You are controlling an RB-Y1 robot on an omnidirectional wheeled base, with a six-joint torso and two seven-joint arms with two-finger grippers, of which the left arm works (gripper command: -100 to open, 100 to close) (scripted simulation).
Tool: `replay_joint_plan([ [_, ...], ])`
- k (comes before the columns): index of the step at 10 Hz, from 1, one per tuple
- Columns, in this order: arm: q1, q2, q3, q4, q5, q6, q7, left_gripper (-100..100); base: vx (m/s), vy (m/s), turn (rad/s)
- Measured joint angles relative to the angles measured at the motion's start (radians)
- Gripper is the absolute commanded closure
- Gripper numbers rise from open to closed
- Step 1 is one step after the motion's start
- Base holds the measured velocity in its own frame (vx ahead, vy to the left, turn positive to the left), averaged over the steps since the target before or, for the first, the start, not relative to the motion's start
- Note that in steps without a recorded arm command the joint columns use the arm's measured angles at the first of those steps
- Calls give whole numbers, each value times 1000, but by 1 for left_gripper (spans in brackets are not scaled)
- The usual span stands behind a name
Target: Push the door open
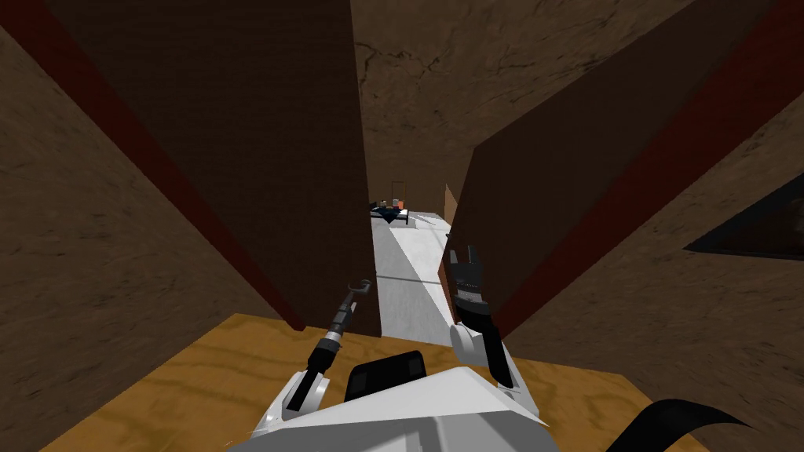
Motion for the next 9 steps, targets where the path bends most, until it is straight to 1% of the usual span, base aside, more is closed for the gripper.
replay_joint_plan([
  [1, -7, -3, 2, 8, 3, 1, -5, -100, 200, -32, -38],
  [2, -12, -7, 4, 12, 6, 4, -10, -100, 96, -12, -5],
  [3, -12, -7, 4, 12, 6, 5, -11, 100, -13, 0, 8],
  [5, -15, -4, 5, 11, 6, 2, -9, 100, -24, 12, -16],
  [8, -17, -6, 6, 10, 7, 6, -10, 100, 0, 0, 0],
  [9, -17, -6, 6, 10, 7, 6, -10, 100, 89, -39, 23],
])
